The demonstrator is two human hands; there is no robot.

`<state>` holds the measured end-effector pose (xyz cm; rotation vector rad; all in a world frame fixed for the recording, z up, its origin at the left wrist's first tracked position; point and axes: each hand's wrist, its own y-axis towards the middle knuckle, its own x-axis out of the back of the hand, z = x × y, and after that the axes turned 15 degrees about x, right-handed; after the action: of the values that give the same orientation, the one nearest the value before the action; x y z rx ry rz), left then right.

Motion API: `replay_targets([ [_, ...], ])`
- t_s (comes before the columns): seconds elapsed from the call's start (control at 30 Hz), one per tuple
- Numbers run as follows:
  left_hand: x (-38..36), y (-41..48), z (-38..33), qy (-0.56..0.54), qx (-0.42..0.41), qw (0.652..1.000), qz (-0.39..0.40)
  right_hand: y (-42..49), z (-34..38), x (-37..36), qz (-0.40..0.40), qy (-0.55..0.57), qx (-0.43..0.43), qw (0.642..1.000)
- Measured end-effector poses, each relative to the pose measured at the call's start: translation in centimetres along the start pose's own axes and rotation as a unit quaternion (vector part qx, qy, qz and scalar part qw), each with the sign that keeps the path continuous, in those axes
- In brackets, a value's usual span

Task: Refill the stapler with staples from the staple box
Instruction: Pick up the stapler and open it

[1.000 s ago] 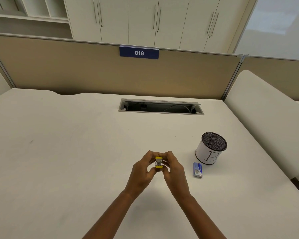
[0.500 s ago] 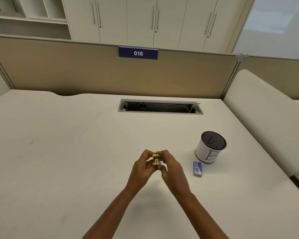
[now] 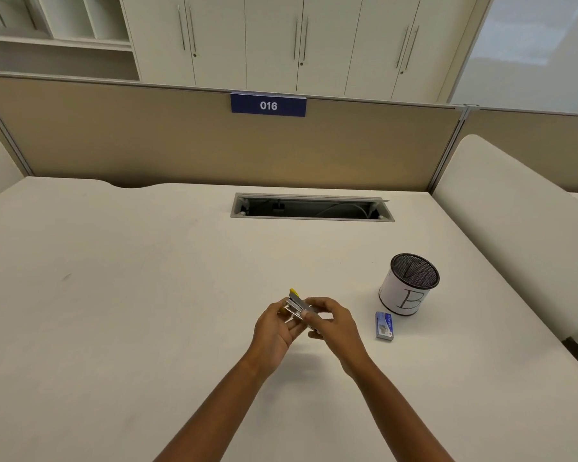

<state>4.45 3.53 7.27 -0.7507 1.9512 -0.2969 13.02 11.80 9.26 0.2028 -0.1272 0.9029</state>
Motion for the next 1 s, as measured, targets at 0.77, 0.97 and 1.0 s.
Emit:
replay_targets([
  [0.77,-1.2,0.3,1.1,0.323,-0.077,0.943,-0.032,-1.3,0.0,-0.9,-0.056,-0.114,0.076,0.989],
  [0.97,-0.7,-0.2,0.2,0.323,-0.12,0.937,-0.055,-0.8,-0.1,-0.3,-0.021,-0.118,0.043,0.992],
  [1.0,-0.7,-0.1,0.2,0.315,-0.123,0.939,-0.056,-0.7,-0.1,-0.2,-0.009,-0.112,0.042,0.993],
])
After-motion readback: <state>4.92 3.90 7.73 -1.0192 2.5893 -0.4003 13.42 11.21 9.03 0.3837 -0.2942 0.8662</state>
